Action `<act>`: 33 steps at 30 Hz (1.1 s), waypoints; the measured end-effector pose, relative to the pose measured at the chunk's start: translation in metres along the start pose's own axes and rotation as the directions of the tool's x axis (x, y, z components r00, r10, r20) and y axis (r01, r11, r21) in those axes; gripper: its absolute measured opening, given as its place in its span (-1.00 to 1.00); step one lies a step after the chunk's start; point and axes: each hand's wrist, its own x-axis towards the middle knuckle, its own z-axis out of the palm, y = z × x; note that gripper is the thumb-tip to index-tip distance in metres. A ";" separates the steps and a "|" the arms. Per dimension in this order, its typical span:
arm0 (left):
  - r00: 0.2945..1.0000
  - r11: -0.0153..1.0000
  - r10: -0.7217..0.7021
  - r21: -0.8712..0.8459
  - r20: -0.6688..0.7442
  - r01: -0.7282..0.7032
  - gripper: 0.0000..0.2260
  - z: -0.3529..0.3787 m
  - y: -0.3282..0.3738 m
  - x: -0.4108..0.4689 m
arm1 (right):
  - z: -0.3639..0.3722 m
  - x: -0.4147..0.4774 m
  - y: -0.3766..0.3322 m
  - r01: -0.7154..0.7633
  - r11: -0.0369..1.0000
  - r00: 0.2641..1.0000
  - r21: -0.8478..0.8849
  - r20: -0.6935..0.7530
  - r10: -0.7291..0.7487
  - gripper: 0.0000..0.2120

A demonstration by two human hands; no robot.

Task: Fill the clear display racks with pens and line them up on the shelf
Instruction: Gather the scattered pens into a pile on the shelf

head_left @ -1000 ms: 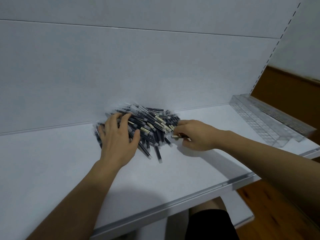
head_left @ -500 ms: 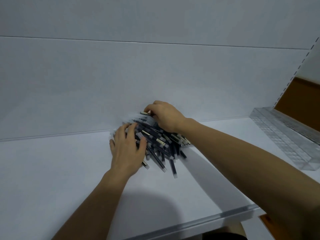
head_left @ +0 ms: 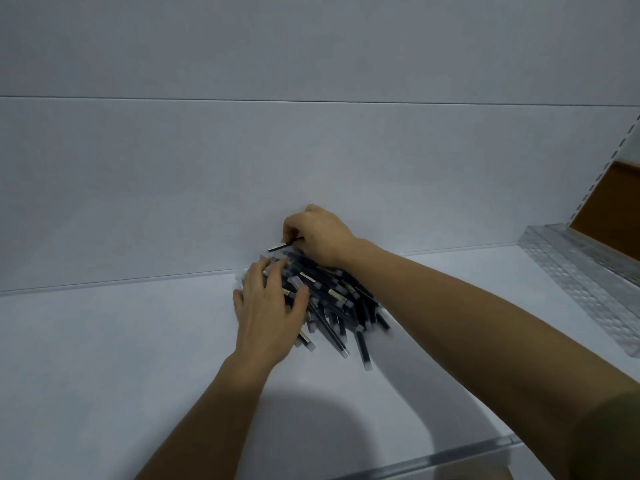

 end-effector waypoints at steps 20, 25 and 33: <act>0.990 0.995 -0.093 -0.038 0.102 0.097 -0.14 0.002 -0.001 0.016 | 0.020 -0.126 0.084 -0.407 0.819 0.899 0.404 0.015 0.439 -0.22; 0.968 0.990 -0.131 0.070 0.213 0.119 -0.11 0.004 -0.008 0.023 | 0.024 -0.116 0.073 -0.504 0.840 0.864 0.202 0.101 0.494 -0.10; 0.977 0.993 -0.110 0.066 0.184 0.100 -0.11 0.004 -0.014 0.022 | 0.025 -0.114 0.056 -0.512 0.842 0.859 0.167 0.103 0.502 -0.07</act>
